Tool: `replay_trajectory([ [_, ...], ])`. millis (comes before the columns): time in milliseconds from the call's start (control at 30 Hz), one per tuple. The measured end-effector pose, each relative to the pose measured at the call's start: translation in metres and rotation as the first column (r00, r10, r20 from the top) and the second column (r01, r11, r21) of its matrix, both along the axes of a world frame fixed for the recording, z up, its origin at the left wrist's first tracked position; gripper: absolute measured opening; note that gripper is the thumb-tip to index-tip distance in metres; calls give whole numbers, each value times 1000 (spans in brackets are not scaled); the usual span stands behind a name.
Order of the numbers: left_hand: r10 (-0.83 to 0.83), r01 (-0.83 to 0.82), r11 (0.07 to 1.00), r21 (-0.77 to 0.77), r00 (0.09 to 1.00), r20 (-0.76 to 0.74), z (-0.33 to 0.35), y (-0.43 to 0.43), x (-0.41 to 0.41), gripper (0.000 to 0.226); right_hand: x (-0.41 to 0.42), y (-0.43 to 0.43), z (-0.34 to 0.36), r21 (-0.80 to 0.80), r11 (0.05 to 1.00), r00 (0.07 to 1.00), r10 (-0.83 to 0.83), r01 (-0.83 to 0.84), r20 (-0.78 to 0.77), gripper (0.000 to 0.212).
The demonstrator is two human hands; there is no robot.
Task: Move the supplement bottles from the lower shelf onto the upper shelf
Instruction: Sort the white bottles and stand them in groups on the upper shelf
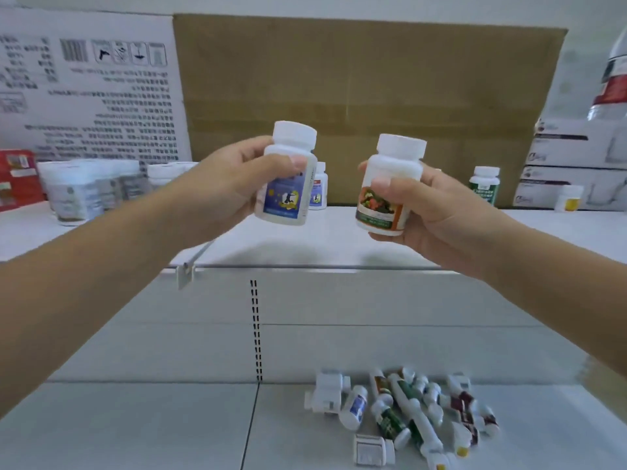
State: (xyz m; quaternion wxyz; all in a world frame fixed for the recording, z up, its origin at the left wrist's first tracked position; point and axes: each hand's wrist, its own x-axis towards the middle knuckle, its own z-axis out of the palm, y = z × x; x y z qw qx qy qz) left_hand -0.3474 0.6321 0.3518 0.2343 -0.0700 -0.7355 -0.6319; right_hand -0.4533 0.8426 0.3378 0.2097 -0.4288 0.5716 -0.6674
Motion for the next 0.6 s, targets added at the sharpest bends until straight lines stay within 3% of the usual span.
replay_trajectory([
  [133, 40, -24, 992, -123, 991, 127, 12, -40, -40, 21, -40, -34, 3, 105, 993, 988, -39, 55, -148, 41],
  [300, 181, -129, 957, -262, 966, 185, 13, -68, -94, 28, -97, -80, 0, 203, 961, 959, -137, 190, -248, 29],
  [467, 284, -195, 912, -362, 936, 210, -1, -83, -121, 28, -135, -109, -3, 236, 949, 946, -136, 210, -294, 49],
  [600, 305, -229, 918, -324, 930, 206, -11, -94, -127, 34, -152, -112, -19, 233, 943, 931, -153, 238, -332, 61],
])
